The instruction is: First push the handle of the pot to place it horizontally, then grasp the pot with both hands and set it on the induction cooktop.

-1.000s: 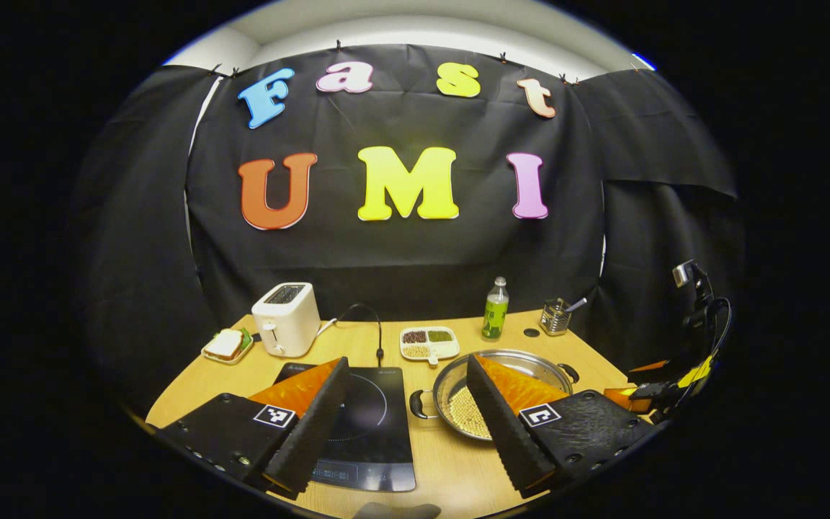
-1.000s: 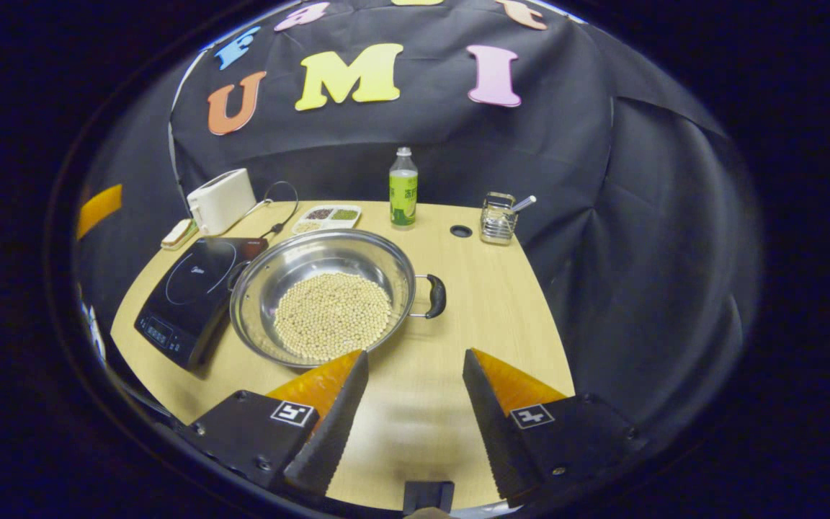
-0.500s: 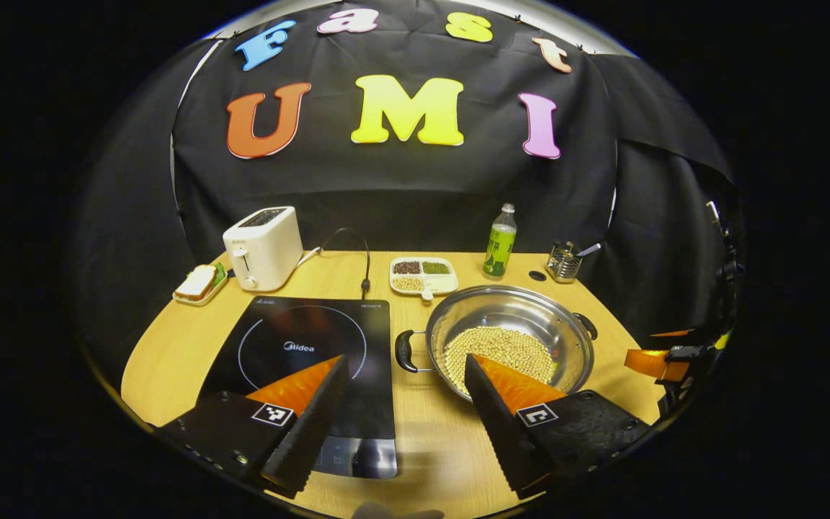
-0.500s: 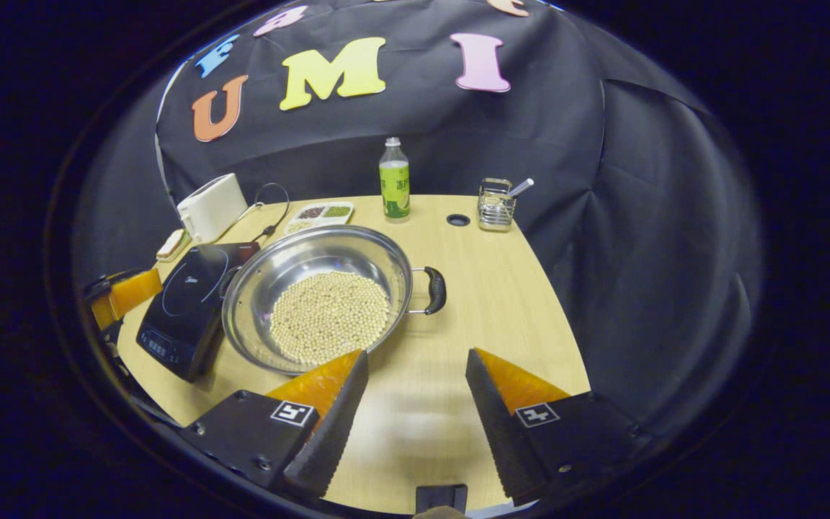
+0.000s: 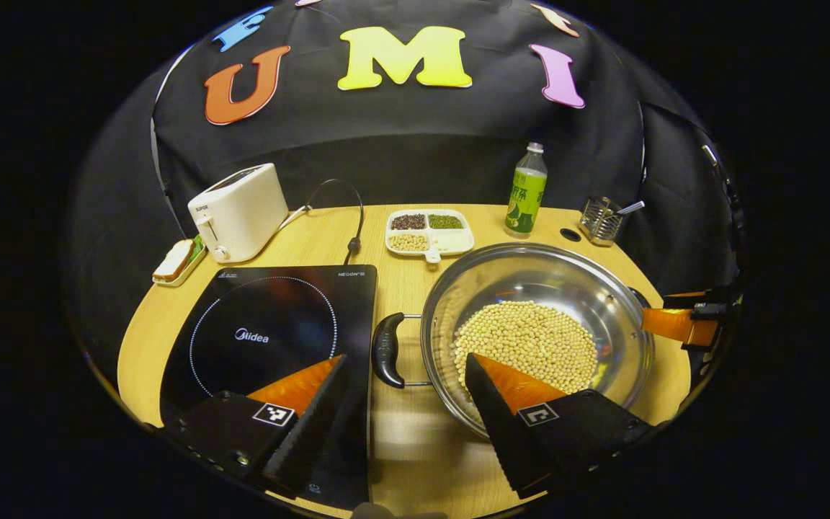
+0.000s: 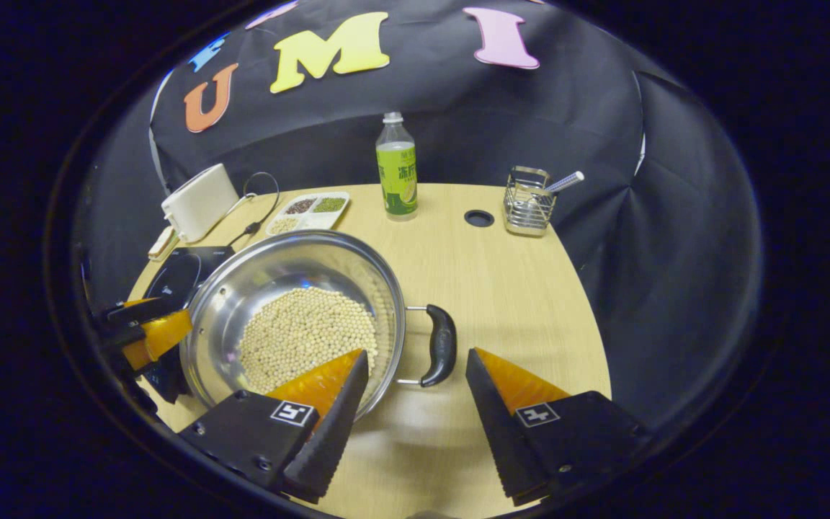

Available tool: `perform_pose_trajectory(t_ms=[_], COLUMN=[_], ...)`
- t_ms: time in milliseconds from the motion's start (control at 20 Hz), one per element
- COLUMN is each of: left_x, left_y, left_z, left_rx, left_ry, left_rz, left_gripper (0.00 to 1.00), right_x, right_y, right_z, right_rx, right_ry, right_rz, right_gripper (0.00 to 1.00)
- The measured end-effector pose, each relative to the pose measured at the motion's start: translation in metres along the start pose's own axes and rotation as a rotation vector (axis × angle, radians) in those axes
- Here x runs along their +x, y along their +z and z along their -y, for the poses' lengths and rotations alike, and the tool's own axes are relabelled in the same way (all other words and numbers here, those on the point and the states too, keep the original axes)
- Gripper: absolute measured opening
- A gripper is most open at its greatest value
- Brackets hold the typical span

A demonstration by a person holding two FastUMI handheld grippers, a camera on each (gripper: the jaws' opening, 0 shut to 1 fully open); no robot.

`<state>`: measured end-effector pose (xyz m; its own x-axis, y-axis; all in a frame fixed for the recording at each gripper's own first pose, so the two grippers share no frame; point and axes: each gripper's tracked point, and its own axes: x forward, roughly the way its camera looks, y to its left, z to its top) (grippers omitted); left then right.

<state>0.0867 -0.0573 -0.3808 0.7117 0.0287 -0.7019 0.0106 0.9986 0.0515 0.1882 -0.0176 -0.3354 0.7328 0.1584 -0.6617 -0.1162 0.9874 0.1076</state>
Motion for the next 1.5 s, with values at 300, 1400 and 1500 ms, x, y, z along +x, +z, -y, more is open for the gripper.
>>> perform_pose_trajectory(t_ms=[300, 1400, 1500], left_x=[0.031, 0.039, 0.033], left_y=[-0.001, 0.008, 0.012], left_z=[0.002, -0.005, -0.005], left_rx=[-0.011, -0.021, -0.015], left_ry=[0.033, 0.080, 0.072], left_rz=[-0.073, -0.126, -0.118], left_gripper=[0.96, 0.62, 0.62], right_x=[0.031, 0.020, 0.014], right_y=[0.001, -0.007, -0.005], right_z=[0.003, 0.003, -0.002], right_rx=[-0.025, 0.015, 0.023], right_ry=[0.045, 0.019, 0.010], right_rz=[-0.063, -0.119, -0.111], right_gripper=[0.88, 0.55, 0.55])
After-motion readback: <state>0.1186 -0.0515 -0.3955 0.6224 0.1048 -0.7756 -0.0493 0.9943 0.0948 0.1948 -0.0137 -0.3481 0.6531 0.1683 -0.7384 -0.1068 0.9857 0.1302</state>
